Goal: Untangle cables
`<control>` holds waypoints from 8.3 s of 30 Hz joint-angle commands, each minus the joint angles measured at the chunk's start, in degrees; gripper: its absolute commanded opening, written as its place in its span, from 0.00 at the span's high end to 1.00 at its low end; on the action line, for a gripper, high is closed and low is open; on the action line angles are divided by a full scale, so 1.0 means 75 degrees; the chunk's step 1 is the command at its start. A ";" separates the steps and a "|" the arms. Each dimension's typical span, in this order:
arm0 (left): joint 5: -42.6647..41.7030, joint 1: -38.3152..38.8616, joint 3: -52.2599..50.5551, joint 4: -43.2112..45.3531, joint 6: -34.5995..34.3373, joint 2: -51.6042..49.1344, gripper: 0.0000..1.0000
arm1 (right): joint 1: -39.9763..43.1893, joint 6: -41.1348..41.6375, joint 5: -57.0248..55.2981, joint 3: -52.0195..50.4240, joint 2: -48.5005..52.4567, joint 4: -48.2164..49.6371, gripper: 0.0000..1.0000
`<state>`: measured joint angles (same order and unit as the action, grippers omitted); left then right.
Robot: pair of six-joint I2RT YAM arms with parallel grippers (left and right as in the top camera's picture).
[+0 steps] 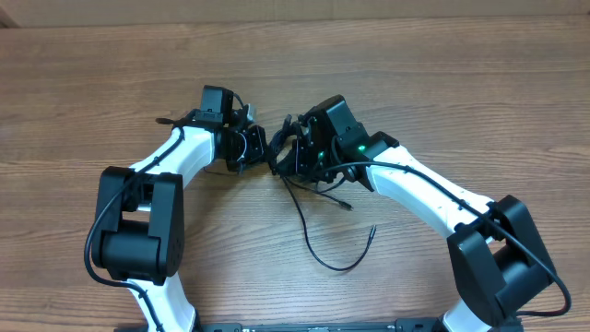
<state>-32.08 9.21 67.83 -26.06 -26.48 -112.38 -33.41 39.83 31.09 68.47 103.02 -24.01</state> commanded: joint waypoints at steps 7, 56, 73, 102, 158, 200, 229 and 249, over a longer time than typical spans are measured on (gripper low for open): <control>0.0571 0.0020 0.0003 0.0052 0.0067 0.0085 0.96 | -0.0032 0.0947 -0.2282 -0.0029 -0.0090 -0.1157 0.96; 0.0562 0.0020 0.0003 0.0052 0.0073 0.0085 0.96 | -0.0029 0.1355 -0.6677 -0.0029 -0.0087 -0.3182 0.64; 0.0557 0.0020 0.0006 0.0064 0.0073 0.0085 0.96 | -0.0032 0.1434 -0.5036 -0.0079 0.0163 -0.2037 0.73; -0.2072 -0.0527 0.0041 0.0119 0.3914 0.0087 0.95 | -0.0510 0.1716 -0.1378 -0.0688 0.0510 -0.2063 0.77; 0.1670 -0.0612 0.0041 -0.0466 0.1891 0.0087 0.61 | -0.1049 0.0906 -0.2401 -0.0688 0.0513 0.0527 0.71; 0.0029 0.0073 0.0017 -0.0921 0.1005 0.0085 0.78 | 0.0087 0.1722 -0.2136 -0.0694 0.1177 0.0204 0.71; -0.1221 -0.0600 0.0804 -0.1749 0.0592 0.0087 0.96 | 0.0102 0.1655 -0.1967 -0.0691 0.1553 0.0595 0.96; -0.2920 -0.2087 0.0804 -0.2328 0.0621 0.0085 0.96 | 0.0102 0.1632 -0.1967 -0.0691 0.1553 0.0595 0.96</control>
<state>-52.86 -5.30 71.75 -43.55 -23.40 -112.03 -32.77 52.64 19.05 64.82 113.03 -18.46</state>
